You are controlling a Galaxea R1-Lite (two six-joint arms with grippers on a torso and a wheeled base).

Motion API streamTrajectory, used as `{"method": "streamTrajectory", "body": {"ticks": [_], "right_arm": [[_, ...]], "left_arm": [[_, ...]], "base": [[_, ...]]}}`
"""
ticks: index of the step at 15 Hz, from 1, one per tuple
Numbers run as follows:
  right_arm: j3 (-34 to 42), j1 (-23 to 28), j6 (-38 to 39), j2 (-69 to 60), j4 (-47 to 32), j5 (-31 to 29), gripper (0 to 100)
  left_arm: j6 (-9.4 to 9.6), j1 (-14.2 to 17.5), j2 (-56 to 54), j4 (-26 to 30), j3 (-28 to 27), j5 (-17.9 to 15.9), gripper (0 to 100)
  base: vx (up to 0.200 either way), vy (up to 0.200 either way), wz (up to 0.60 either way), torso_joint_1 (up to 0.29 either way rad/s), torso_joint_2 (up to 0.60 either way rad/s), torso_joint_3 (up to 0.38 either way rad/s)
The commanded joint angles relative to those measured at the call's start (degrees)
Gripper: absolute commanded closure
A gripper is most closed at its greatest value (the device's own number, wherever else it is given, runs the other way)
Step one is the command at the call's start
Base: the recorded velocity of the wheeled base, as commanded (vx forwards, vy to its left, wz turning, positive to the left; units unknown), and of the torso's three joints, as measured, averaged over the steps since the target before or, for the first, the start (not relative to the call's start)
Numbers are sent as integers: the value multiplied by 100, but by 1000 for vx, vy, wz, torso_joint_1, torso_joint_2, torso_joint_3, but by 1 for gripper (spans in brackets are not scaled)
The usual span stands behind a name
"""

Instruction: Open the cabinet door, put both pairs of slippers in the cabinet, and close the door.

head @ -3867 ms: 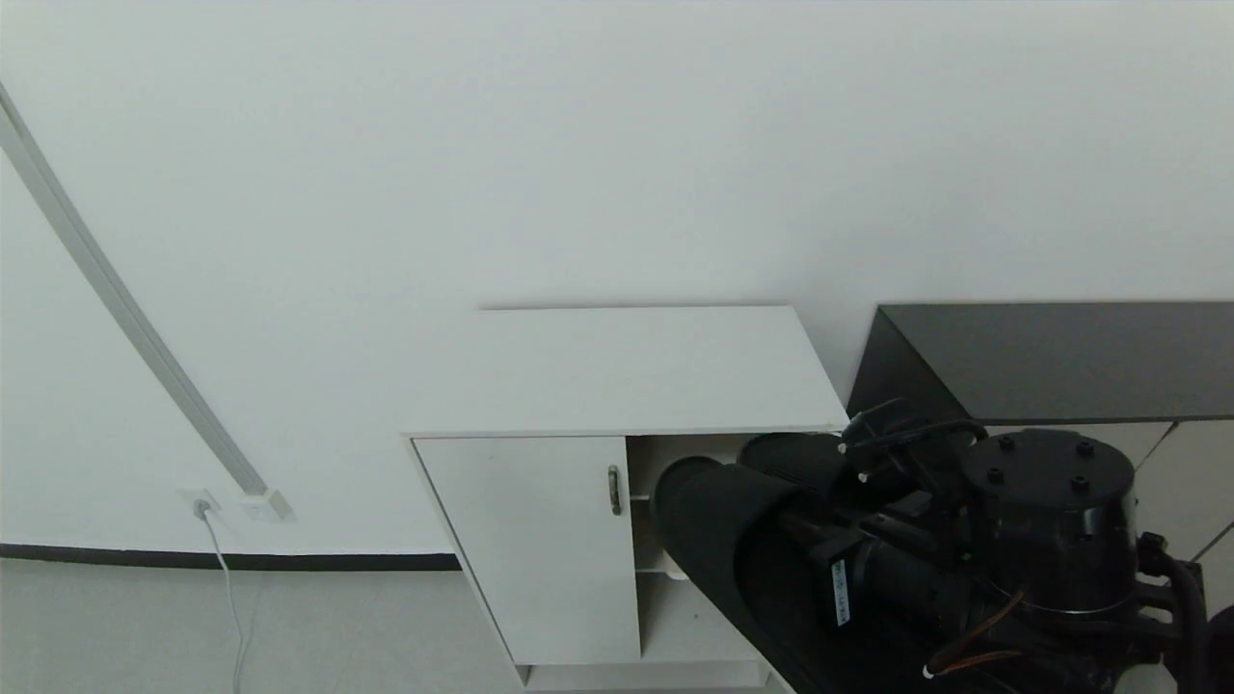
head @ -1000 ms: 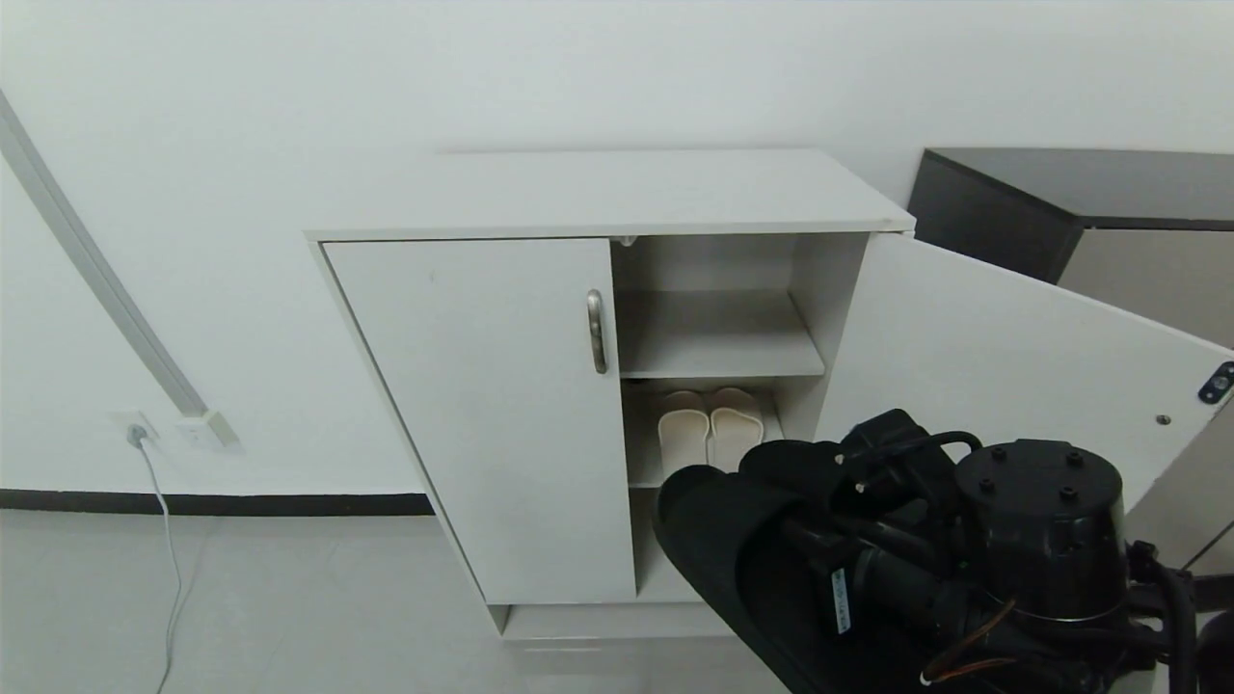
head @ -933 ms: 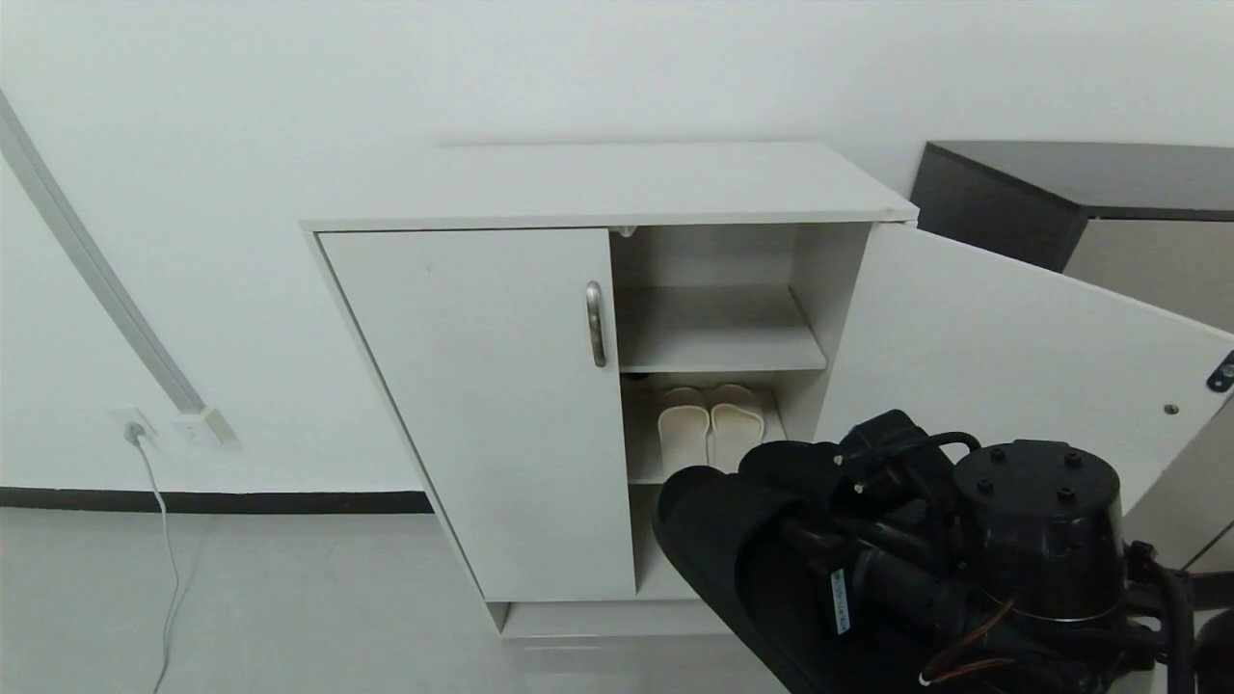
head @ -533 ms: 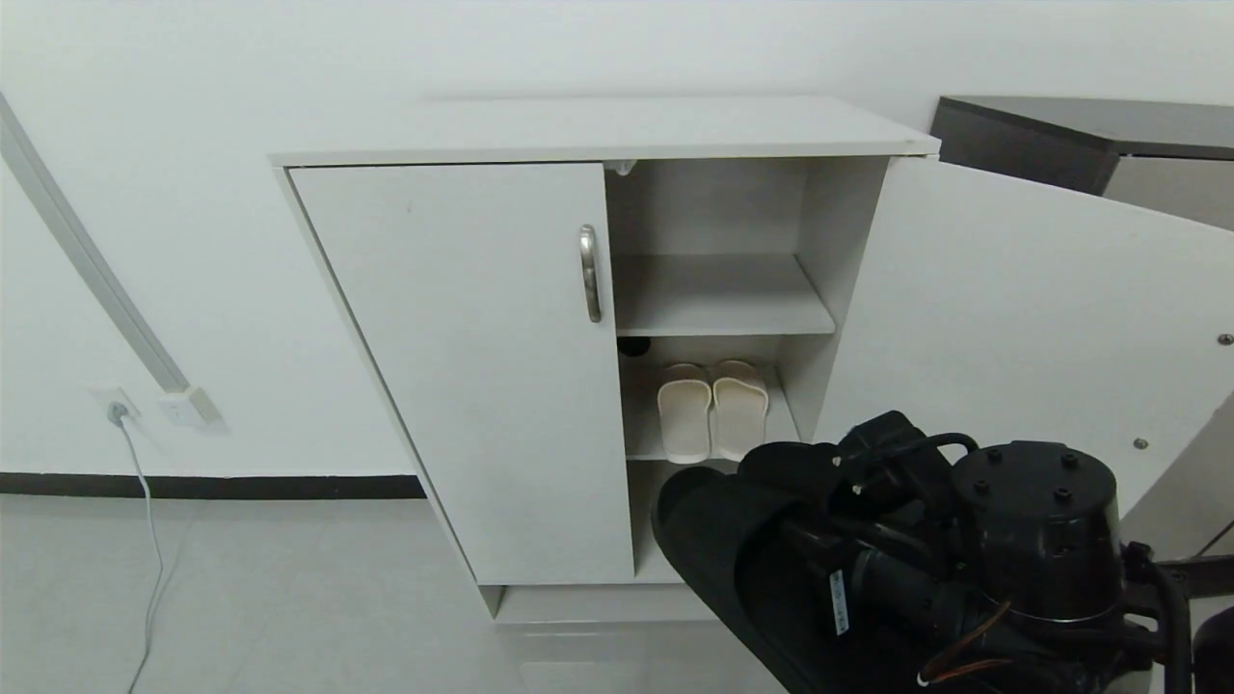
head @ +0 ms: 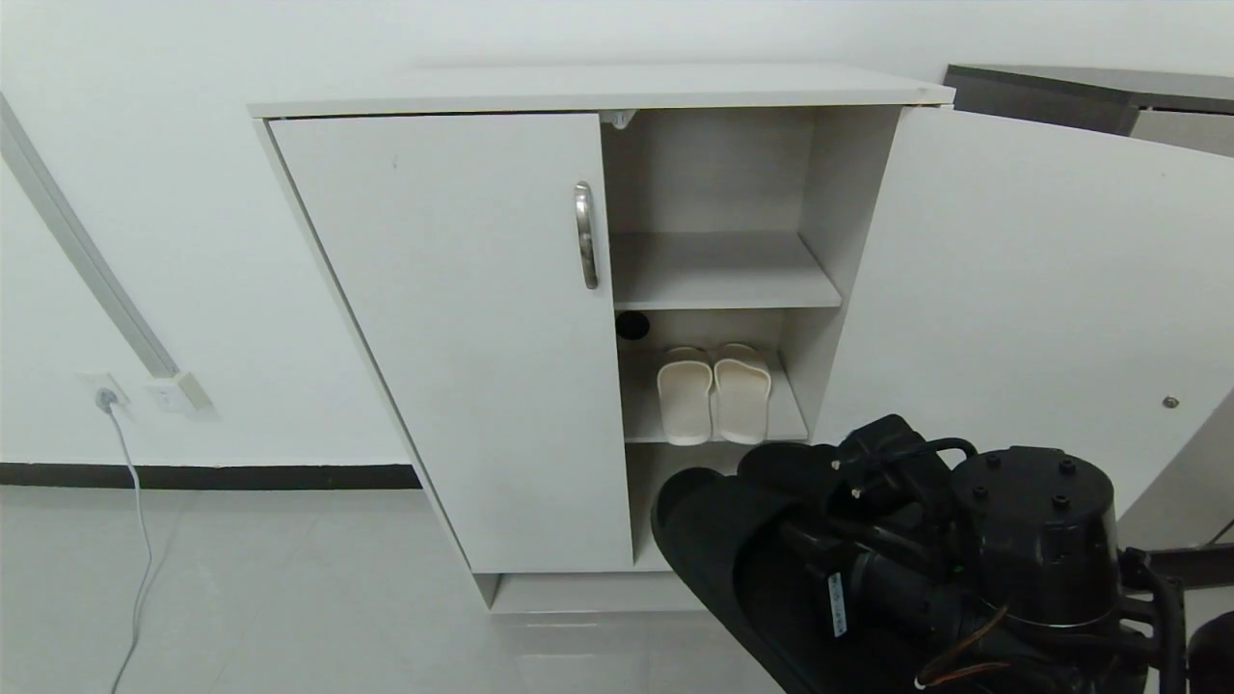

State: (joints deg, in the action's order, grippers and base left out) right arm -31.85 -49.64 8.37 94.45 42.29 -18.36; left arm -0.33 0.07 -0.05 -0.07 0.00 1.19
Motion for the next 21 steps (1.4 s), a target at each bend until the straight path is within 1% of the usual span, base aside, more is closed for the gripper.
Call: {"method": "streamTrajectory", "body": {"ticks": [1, 5, 6, 8, 9, 10, 11, 12, 13, 15, 18, 21], "right_arm": [[21, -2, -3, 64, 60, -10, 100], [4, -72, -161, 126, 87, -63, 100], [-154, -98, -161, 328, 201, -300, 100], [-928, -239, 50, 1251, 368, -1636, 100], [-1411, -301, 261, 1690, 297, -2058, 100], [-1728, -309, 288, 1998, 166, -2313, 100], [-2422, -336, 296, 2367, -133, -2972, 100], [-2738, -327, 305, 2438, -291, -3112, 100], [-3362, -301, 314, 2376, -836, -3235, 100], [-4224, -248, 367, 2051, -1847, -3350, 100], [-5270, -98, 358, 1945, -2647, -3473, 100], [-5454, -37, 331, 1910, -2717, -3429, 100]], "left_arm": [[-2, 1, 5, -1, 0, -5, 100], [-2, 1, 5, -1, 0, -5, 100], [-2, 1, 5, -1, 0, -5, 100], [7, 1, 5, -1, 0, -5, 100], [7, 1, 5, -1, 0, -5, 100], [7, 1, 5, -1, 0, -5, 100], [15, 1, 5, -1, 0, -14, 100], [7, 1, 5, -1, 0, -14, 100], [7, 1, 5, -1, 0, -14, 100], [7, 1, 5, -1, 0, -14, 100], [15, 1, 5, -1, 0, -5, 100], [15, 1, 5, -1, 0, -5, 100]], "base": [[0, 0, 0, 0, 0, 0], [0, 0, 0, 0, 0, 0], [0, 0, 0, 0, 0, 0], [0, 0, 0, 0, 0, 0], [0, 0, 0, 0, 0, 0], [0, 0, 0, 0, 0, 0], [0, 0, 0, 0, 0, 0], [0, 0, 0, 0, 0, 0], [0, 0, 0, 0, 0, 0], [0, 0, 0, 0, 0, 0], [0, 0, 0, 0, 0, 0], [0, 0, 0, 0, 0, 0]]}}
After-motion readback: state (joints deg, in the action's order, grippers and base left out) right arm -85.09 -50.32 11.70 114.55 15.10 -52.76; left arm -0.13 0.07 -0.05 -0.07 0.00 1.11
